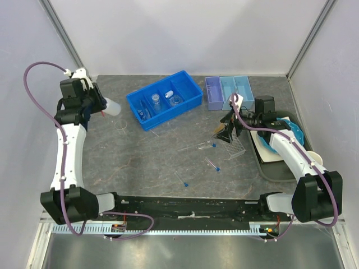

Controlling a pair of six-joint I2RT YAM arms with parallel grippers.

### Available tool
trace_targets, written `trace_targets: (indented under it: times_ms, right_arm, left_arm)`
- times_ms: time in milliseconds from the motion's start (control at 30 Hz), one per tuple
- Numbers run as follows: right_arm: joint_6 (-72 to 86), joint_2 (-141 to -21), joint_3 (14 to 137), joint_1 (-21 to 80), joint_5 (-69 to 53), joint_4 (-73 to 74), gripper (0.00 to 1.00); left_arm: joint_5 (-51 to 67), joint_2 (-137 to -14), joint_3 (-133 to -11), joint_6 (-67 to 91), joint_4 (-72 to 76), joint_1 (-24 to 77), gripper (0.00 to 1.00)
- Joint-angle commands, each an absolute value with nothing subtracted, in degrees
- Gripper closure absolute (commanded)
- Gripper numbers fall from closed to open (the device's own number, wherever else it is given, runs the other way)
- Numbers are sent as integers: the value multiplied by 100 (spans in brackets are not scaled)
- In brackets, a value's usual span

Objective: Organize the chemistry lab equipment

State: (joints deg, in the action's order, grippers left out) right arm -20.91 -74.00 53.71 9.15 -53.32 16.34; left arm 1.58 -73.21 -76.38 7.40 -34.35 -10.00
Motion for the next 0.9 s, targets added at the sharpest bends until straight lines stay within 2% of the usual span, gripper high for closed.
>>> trace_targets:
  times_ms: [0, 133, 233, 400, 500, 667, 867]
  right_arm:
    - [-2996, -7339, 5659, 1010, -5880, 1994, 2]
    - [-4609, -7453, 6247, 1378, -5924, 3194, 2]
    - [-5271, -7716, 7073, 1904, -5670, 4109, 2]
    - [-5116, -7989, 7935, 2846, -4694, 4245, 2]
    - [-4765, -8130, 8261, 3269, -4292, 4263, 2]
    - [-4325, -8375, 8341, 3902, -3587, 4368, 2]
    - [-3297, -8639, 8192, 4139, -3569, 4246, 2]
  left_arm:
    - [1966, -6699, -7375, 1291, -3463, -862, 98]
    - [3825, -6364, -6910, 1975, -3297, -712, 98]
    - [4690, -6258, -6496, 2565, -2885, -257, 98]
    - [4755, -6205, -5811, 3434, -1909, 1165, 98]
    - [4676, -6258, -5539, 3813, -1364, 1668, 98]
    - [4553, -6346, -5335, 4052, -879, 2056, 98]
    - [4368, -6319, -5203, 4061, -747, 2171, 98]
